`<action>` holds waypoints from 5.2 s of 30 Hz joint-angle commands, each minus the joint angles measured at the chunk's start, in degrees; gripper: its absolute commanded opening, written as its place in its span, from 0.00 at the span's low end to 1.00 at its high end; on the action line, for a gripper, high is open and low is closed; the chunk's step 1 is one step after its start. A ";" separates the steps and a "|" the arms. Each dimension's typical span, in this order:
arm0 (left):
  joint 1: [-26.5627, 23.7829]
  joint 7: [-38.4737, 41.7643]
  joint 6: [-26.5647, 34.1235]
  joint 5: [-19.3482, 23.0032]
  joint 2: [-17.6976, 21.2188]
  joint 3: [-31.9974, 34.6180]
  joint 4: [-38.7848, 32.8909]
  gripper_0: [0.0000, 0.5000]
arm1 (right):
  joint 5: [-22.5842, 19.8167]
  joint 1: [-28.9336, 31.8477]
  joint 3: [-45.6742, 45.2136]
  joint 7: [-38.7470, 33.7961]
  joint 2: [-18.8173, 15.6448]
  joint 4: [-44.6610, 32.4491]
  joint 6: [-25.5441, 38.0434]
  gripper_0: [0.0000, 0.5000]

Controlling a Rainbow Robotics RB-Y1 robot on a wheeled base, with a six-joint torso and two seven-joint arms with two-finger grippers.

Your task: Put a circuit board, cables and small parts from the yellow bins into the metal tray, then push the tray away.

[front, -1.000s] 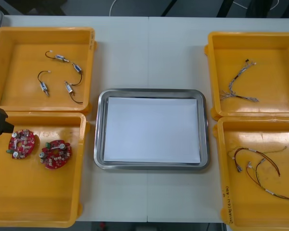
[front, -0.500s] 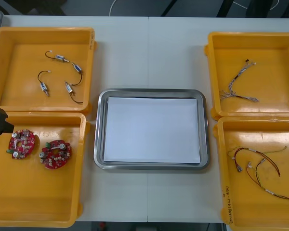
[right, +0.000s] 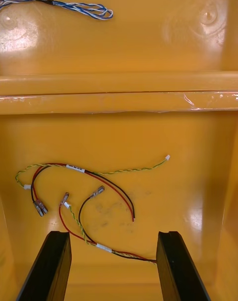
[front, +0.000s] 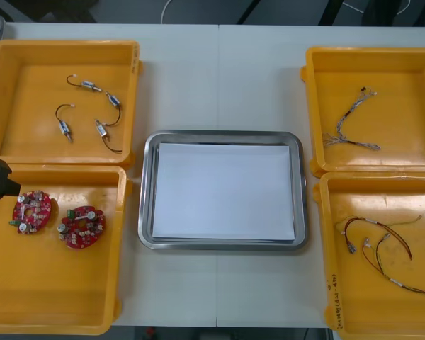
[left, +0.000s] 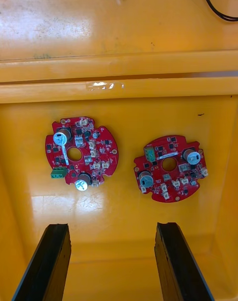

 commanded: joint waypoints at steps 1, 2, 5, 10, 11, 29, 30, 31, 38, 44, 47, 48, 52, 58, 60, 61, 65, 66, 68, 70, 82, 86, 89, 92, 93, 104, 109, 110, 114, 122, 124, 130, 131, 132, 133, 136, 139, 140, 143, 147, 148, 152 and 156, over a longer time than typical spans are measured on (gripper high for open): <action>-0.18 -0.98 0.36 0.33 1.41 0.19 -0.56 1.00 | 0.38 0.95 0.87 1.53 -2.22 -1.77 0.15 1.00; -0.27 -0.98 0.36 0.33 1.32 0.10 -0.56 1.00 | 0.38 0.95 0.87 1.53 -2.22 -1.77 0.15 1.00; 0.09 -0.98 0.36 0.42 1.41 0.10 -0.56 1.00 | 0.38 0.95 0.87 1.53 -2.22 -1.77 0.15 1.00; 1.14 -0.90 0.36 0.33 1.41 0.10 -0.47 1.00 | 1.08 1.21 0.17 1.53 -1.25 -1.77 0.15 1.00; 1.58 -0.90 0.36 0.33 1.41 0.10 -0.47 1.00 | 1.35 1.65 0.08 1.80 -1.17 -1.77 0.15 1.00; 8.08 -1.51 -7.07 0.59 1.50 0.10 3.39 1.00 | -1.99 8.68 -2.64 4.70 -1.25 -5.47 0.15 1.00; 8.26 -1.69 -7.69 0.68 1.50 0.10 4.01 1.00 | -2.17 9.47 -2.73 4.87 -1.25 -6.08 0.15 1.00; 8.35 -1.86 -8.22 0.77 1.50 0.10 4.71 1.00 | -2.26 10.44 -2.82 4.96 -1.25 -6.78 0.15 1.00; 10.46 -2.39 -11.64 1.47 1.50 0.10 6.47 1.00 | -3.14 14.75 -3.00 5.58 -1.25 -8.89 0.15 1.00; 10.98 -3.01 -13.93 2.97 1.50 0.10 9.99 1.00 | -3.93 18.35 -2.91 6.72 -1.17 -9.68 0.15 1.00; 12.21 -3.44 -16.13 3.14 1.41 -0.08 10.78 1.00 | -4.28 20.20 -2.56 7.60 -1.25 -10.12 -0.07 1.00; 12.65 -3.62 -16.74 3.14 1.50 -0.08 11.04 1.00 | -4.46 20.90 -2.38 7.86 -1.25 -10.39 -0.86 1.00; 13.36 -3.97 -17.97 3.49 1.50 -0.08 11.83 1.00 | -4.72 23.54 -1.50 9.35 -1.25 -11.09 -4.55 1.00; 13.80 -4.32 -20.43 4.55 1.41 -0.87 14.21 1.00 | -3.31 26.52 -0.27 15.07 -1.25 -11.09 -10.97 1.00; 13.80 -4.50 -21.66 4.99 1.41 -1.39 15.44 1.00 | -1.64 27.23 0.43 17.44 -1.25 -11.09 -12.64 1.00; 13.80 -4.68 -22.72 5.08 1.41 -1.83 16.14 1.00 | -0.41 27.76 1.13 18.93 -1.43 -11.09 -13.78 1.00; 13.80 -5.03 -24.56 5.25 1.41 -2.45 17.54 1.00 | 3.54 29.25 4.30 22.89 -2.13 -11.09 -17.82 1.00; 13.80 -5.03 -24.56 5.25 1.50 -2.45 17.46 1.00 | 3.89 29.43 4.65 23.42 -2.22 -11.09 -18.26 1.00; 13.80 -5.03 -24.56 5.34 1.41 -2.80 17.98 1.00 | 5.30 29.95 6.23 25.17 -2.66 -10.91 -19.85 1.00; 13.80 -5.03 -24.65 5.52 1.41 -3.06 18.51 1.00 | 5.48 30.30 7.11 26.14 -2.92 -10.48 -20.99 1.00; 14.06 -5.29 -26.67 6.04 1.50 -4.91 21.41 1.00 | 3.37 31.80 10.98 28.34 -5.83 -2.74 -30.92 1.00; 14.15 -5.29 -28.78 6.22 1.41 -5.61 22.55 1.00 | 3.19 31.89 13.79 29.22 -7.06 -0.10 -35.31 1.00; 14.24 -5.29 -29.84 5.87 1.41 -6.23 22.91 1.00 | 4.25 31.89 16.08 29.57 -8.20 1.30 -38.65 1.00; 14.24 -5.20 -30.28 5.78 1.41 -6.67 23.08 1.00 | 4.51 31.97 18.36 29.66 -9.78 2.88 -41.47 1.00; 14.24 -5.20 -30.19 5.78 1.41 -6.67 23.17 1.00 | 4.51 31.97 18.54 29.66 -9.96 3.06 -41.91 1.00; 15.82 -5.29 -31.77 6.39 1.50 -7.02 23.26 1.00 | 4.07 31.80 23.63 30.10 -14.44 7.72 -48.41 1.00; 15.82 -5.20 -32.12 6.22 1.41 -7.02 23.35 1.00 | 3.72 31.71 25.39 29.66 -15.76 8.07 -49.47 1.00; 15.82 -5.20 -32.12 6.22 1.41 -7.02 23.35 1.00 | 3.63 31.71 25.66 29.57 -15.76 8.07 -49.38 1.00; 15.82 -5.20 -32.12 6.31 1.41 -7.02 23.35 1.00 | 3.37 31.71 26.36 29.57 -16.02 8.25 -49.38 1.00; 15.82 -5.03 -33.09 5.87 0.79 -7.20 23.35 1.00 | 4.25 31.71 27.15 29.39 -16.02 8.25 -50.34 1.00; 15.91 -4.94 -33.27 5.69 0.79 -7.20 23.26 1.00 | 5.04 31.71 27.68 29.31 -15.93 8.68 -51.31 1.00; 15.91 -4.85 -33.27 5.78 0.71 -7.20 23.26 0.01 | 5.04 31.45 28.91 29.22 -15.93 10.27 -53.95 1.00; 15.91 -4.85 -33.27 5.87 0.71 -7.20 23.35 0.01 | 4.86 31.45 28.91 29.31 -16.02 10.27 -53.95 1.00; 15.91 -4.85 -33.27 5.87 0.79 -7.20 23.26 0.01 | 4.86 31.45 29.00 29.31 -16.02 10.27 -53.95 1.00; 15.91 -4.76 -33.27 5.96 0.79 -7.20 23.26 0.00 | 4.77 31.53 29.00 29.31 -16.02 10.27 -53.95 1.00; 15.91 -4.76 -33.27 6.04 0.79 -7.20 23.35 0.00 | 4.60 31.53 29.17 29.22 -15.93 10.27 -53.95 1.00; 15.91 -4.68 -33.27 6.22 0.79 -7.20 23.26 0.00 | 4.51 31.62 29.26 29.22 -16.02 10.27 -53.86 1.00; 15.99 -4.68 -33.27 6.22 0.79 -7.20 23.26 0.01 | 4.42 31.62 29.35 29.22 -16.02 10.27 -53.86 0.98; 15.99 -4.68 -33.27 6.31 0.79 -7.20 23.26 0.00 | 4.16 31.71 29.26 29.22 -15.93 10.27 -53.86 0.22; 15.99 -4.85 -33.09 6.57 0.79 -6.76 22.73 0.00 | 3.89 31.71 29.26 29.13 -16.02 10.27 -53.86 0.00; 15.99 -4.85 -32.91 6.66 0.79 -6.67 22.47 0.00 | 3.89 31.71 29.08 29.13 -16.02 10.27 -53.86 0.00; 15.91 -4.85 -30.19 6.66 0.79 -4.56 20.62 0.00 | 3.89 31.53 28.47 29.57 -16.02 10.27 -53.86 0.00; 15.91 -4.76 -26.85 6.92 0.79 -2.27 18.42 0.00 | 3.45 31.01 27.77 29.66 -16.28 10.00 -53.77 0.00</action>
